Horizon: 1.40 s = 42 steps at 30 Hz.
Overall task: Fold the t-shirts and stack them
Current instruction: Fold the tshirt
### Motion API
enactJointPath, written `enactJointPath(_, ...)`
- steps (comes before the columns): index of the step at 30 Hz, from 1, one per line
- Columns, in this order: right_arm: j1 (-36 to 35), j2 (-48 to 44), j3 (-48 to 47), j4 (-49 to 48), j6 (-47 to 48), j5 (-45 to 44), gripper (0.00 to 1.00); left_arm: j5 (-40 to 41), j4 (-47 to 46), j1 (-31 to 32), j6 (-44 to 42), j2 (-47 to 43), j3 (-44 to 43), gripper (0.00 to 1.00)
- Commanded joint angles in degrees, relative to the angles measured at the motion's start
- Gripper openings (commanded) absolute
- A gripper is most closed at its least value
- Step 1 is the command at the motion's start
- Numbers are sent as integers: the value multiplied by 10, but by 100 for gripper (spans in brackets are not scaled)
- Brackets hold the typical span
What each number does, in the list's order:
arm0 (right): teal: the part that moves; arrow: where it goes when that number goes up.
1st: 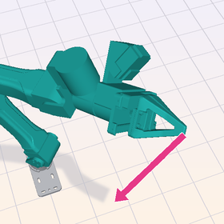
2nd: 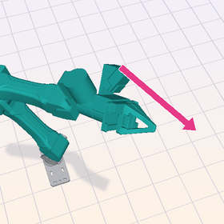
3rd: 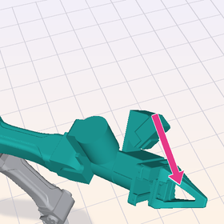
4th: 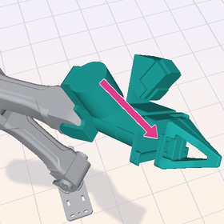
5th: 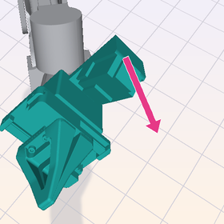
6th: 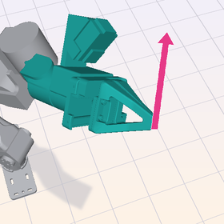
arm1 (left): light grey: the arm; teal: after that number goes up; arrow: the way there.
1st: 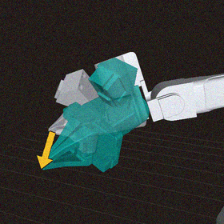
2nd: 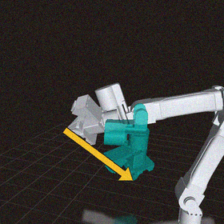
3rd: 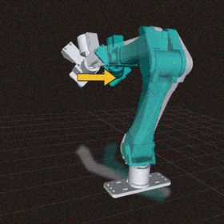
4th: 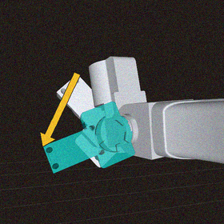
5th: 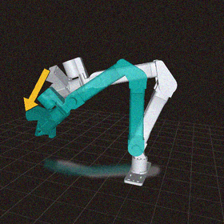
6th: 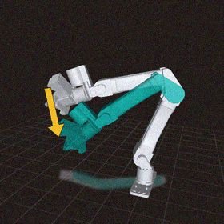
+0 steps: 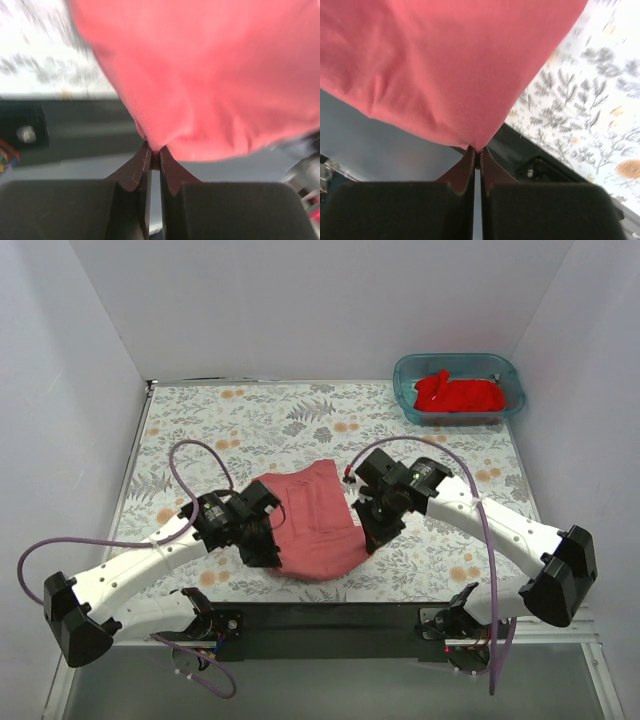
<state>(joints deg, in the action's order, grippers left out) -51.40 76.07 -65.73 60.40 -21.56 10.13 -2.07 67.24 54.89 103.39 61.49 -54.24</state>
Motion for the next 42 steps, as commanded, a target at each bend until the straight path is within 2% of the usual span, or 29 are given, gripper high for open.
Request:
enactJointPath(1,42,32,-97,33,51,0,1,-13,-19,-105,-96,6,-28,0)
enactJointPath(2,58,54,-115,34,65,8,1,-15,-29,-131,-110,21,-35,0)
enactJointPath(7,71,137,-269,67,90,36,1,-18,-47,-165,-145,47,-68,0)
enactJointPath(10,82,169,-299,72,104,47,1,-26,-55,-196,-168,54,-79,0)
enactJointPath(21,136,270,-431,80,135,88,1,-131,-127,-344,-250,82,-72,0)
enactJointPath(28,167,343,-509,76,151,111,1,-138,-160,-412,-281,115,-80,0)
enactJointPath(34,186,413,-562,69,156,118,1,-127,-220,-449,-289,161,-78,0)
enactJointPath(42,215,487,-568,-10,140,143,1,-96,-297,-457,-302,262,-88,0)
